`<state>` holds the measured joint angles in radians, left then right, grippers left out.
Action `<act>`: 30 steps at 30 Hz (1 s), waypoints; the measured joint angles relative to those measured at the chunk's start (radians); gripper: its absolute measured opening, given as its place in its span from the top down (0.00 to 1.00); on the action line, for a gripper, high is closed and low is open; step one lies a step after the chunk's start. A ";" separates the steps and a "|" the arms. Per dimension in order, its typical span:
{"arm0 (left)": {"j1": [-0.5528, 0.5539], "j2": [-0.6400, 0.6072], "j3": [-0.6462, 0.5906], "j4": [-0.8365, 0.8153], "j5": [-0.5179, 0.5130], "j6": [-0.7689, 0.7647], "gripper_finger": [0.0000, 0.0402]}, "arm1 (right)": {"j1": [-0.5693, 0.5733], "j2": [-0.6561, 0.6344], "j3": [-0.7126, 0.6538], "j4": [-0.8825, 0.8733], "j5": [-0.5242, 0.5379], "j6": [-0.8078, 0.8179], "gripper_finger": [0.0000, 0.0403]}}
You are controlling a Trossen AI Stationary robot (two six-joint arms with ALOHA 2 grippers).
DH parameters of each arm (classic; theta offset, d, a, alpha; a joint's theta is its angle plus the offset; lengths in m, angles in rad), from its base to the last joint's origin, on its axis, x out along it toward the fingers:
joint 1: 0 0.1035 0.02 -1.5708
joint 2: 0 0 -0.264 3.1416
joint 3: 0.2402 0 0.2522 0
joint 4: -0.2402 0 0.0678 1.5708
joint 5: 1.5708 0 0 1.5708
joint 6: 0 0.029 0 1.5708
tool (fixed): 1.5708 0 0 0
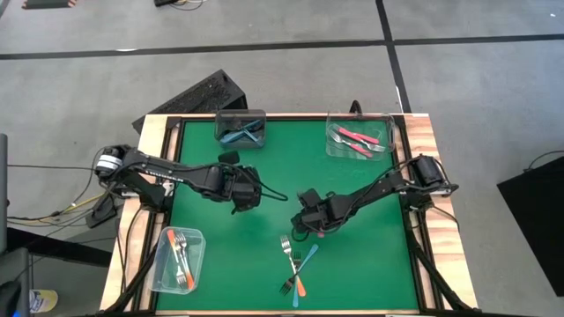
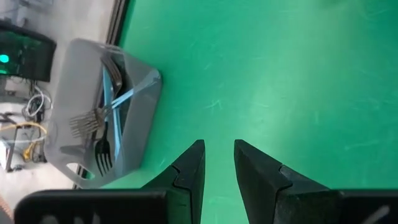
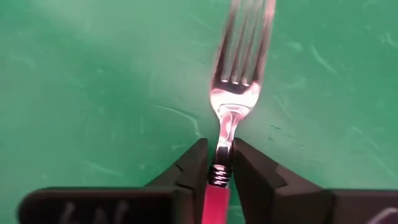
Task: Sort silverware by color (type)
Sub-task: Put the pink fork into the transparent bin
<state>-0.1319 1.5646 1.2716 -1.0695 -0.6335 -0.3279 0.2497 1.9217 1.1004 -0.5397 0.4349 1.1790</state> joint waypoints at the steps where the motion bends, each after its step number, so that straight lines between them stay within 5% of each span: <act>1: -0.009 0.000 0.000 0.000 0.000 0.000 0.82 | 0.000 0.000 0.000 -0.006 0.000 -0.006 0.79; 6: -0.056 -0.011 0.000 -0.025 0.013 -0.019 0.82 | -0.003 0.001 -0.001 -0.016 -0.002 -0.063 0.89; 11: -0.150 -0.058 0.000 -0.022 0.070 -0.038 0.82 | -0.003 -0.051 -0.010 -0.006 -0.001 -0.159 0.89; 23: -0.325 -0.175 0.000 -0.106 -0.116 -0.208 0.81 | -0.002 -0.294 -0.009 -0.034 0.196 -0.430 0.89; 30: -0.353 -0.191 -0.125 0.102 -0.133 -0.103 0.81 | 0.033 -0.346 -0.009 0.061 0.198 -0.571 0.89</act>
<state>-0.4847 1.3735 1.1464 -0.9671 -0.7666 -0.4313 0.2830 1.5755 1.0917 -0.4785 0.6332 0.6077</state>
